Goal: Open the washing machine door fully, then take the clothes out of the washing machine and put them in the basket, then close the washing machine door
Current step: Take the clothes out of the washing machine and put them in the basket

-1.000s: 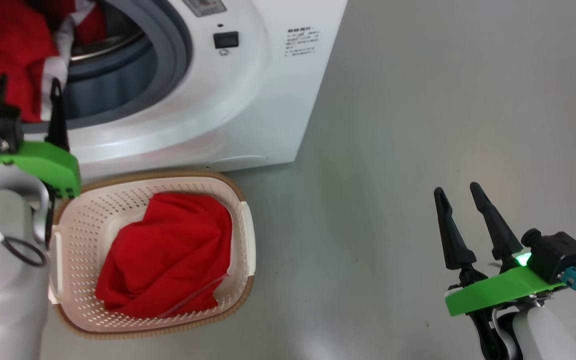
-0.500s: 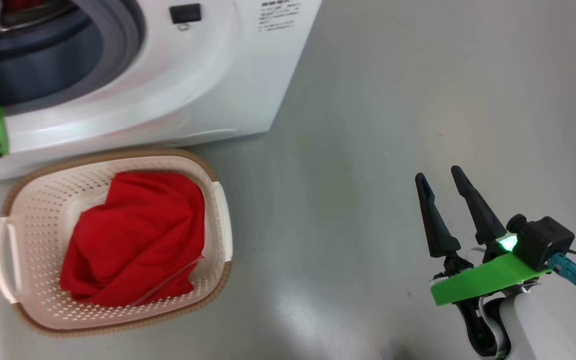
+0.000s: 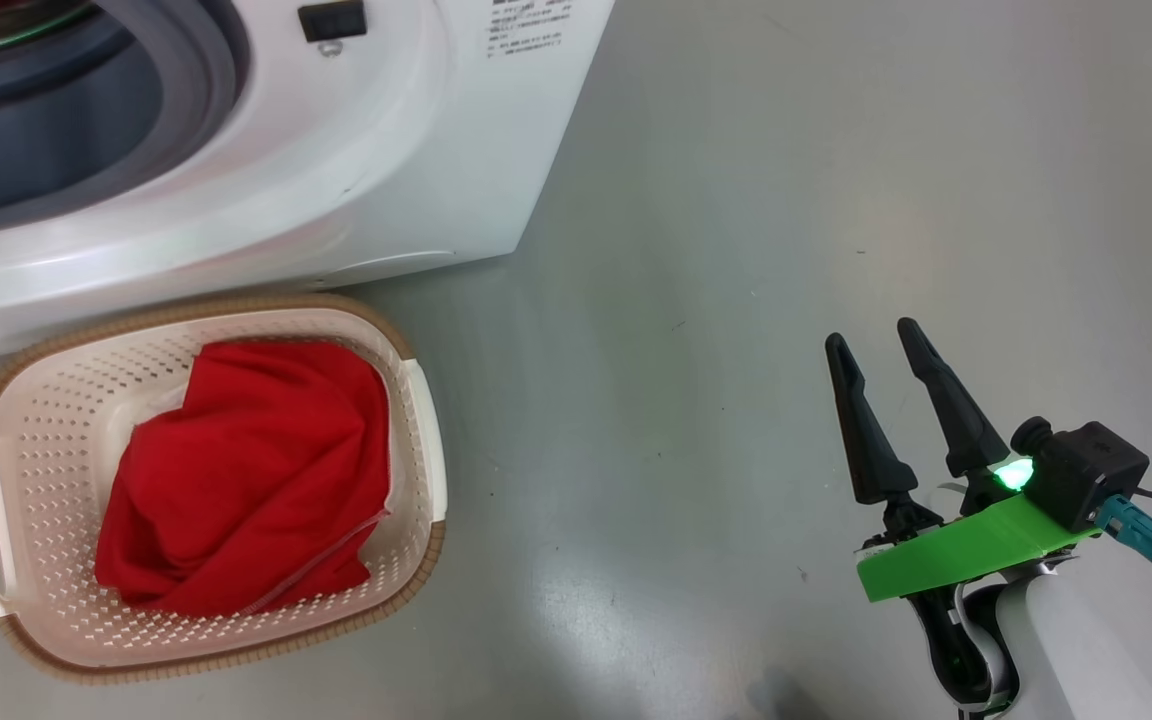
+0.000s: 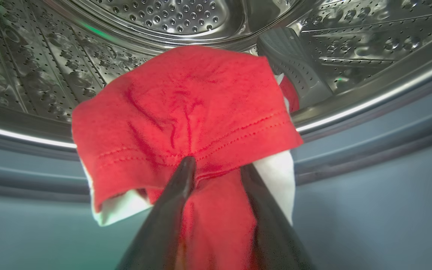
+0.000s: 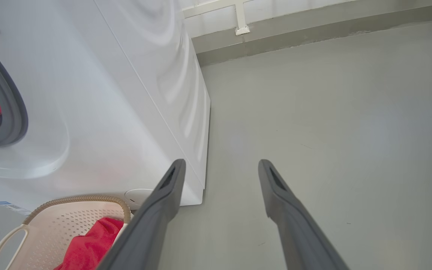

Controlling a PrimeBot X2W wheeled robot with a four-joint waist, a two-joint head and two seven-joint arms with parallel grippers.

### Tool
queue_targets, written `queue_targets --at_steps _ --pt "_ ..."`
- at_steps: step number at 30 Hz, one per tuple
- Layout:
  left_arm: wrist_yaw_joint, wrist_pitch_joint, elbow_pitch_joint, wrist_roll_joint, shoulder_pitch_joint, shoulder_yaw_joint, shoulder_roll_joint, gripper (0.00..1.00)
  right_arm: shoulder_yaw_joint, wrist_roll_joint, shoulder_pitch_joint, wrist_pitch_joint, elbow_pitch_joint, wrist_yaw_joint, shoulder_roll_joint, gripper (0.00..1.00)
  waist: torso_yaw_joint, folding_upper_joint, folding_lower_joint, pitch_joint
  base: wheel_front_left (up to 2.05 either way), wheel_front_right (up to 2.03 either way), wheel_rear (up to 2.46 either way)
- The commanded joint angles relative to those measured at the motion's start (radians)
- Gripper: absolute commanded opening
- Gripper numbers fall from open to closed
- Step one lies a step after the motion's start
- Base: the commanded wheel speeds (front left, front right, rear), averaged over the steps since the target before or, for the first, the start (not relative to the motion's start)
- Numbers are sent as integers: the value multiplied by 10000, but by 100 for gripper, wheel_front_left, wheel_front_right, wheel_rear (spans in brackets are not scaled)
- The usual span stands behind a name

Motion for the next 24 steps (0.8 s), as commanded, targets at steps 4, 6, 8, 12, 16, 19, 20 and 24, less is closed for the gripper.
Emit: queue_targets --at_steps 4,6,8,12,16,19,20,24 --pt "153 69 -26 -65 -87 12 537 13 256 139 33 -65 -239 2 0 100 13 0 0 -49 0 0 0" --pt "184 60 -6 -82 -100 -25 527 0 265 145 29 -65 -236 2 0 100 12 0 0 -67 0 0 0" --pt "205 30 14 -132 -120 -61 518 0 264 154 22 -65 -234 2 0 100 15 0 0 -89 0 0 0" --pt "143 -104 -1 -293 -150 -36 465 0 220 159 23 -65 -228 2 1 100 46 0 0 -132 0 0 0" --pt "46 -225 -224 -644 12 167 338 0 152 142 61 -65 -206 2 1 100 112 0 0 -286 0 0 0" --pt "-75 -253 -731 -1019 277 426 206 0 100 116 106 -65 -194 2 1 100 192 0 0 -428 0 0 0" --pt "-103 -255 -1016 -1154 404 533 165 0 86 108 115 -65 -192 2 1 100 219 0 0 -459 0 0 0" --pt "-198 -259 -2152 -1488 1114 800 -31 0 10 63 187 -65 -173 2 1 100 372 0 0 -682 0 0 0"
